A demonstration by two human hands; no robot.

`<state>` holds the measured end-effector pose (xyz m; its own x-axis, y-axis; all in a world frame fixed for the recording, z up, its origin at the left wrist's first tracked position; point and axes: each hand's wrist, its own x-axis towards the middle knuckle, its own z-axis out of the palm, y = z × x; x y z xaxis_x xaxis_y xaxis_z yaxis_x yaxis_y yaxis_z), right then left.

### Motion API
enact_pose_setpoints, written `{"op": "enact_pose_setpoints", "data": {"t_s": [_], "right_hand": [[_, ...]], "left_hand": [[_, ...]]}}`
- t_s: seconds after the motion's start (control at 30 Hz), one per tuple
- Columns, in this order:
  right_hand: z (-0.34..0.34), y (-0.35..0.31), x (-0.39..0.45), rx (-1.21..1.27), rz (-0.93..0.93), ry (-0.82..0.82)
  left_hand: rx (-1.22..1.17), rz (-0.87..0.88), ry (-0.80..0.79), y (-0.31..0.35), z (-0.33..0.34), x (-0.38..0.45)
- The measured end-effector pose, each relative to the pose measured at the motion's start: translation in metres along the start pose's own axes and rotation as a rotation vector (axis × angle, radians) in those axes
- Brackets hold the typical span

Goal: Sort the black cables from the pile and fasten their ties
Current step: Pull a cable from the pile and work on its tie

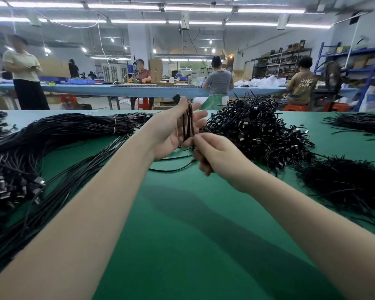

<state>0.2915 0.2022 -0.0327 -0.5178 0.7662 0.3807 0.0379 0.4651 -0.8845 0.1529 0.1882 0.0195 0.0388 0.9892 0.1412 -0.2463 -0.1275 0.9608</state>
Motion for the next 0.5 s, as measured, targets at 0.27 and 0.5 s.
{"op": "enact_pose_setpoints", "data": {"t_s": [0.27, 0.5], "right_hand": [[-0.013, 0.034, -0.005, 0.016, 0.212, 0.142], [-0.020, 0.036, -0.005, 0.395, 0.340, 0.123]], "left_hand": [[-0.171, 0.042, -0.127, 0.002, 0.002, 0.000], [-0.008, -0.236, -0.142, -0.036, 0.009, 0.005]]}}
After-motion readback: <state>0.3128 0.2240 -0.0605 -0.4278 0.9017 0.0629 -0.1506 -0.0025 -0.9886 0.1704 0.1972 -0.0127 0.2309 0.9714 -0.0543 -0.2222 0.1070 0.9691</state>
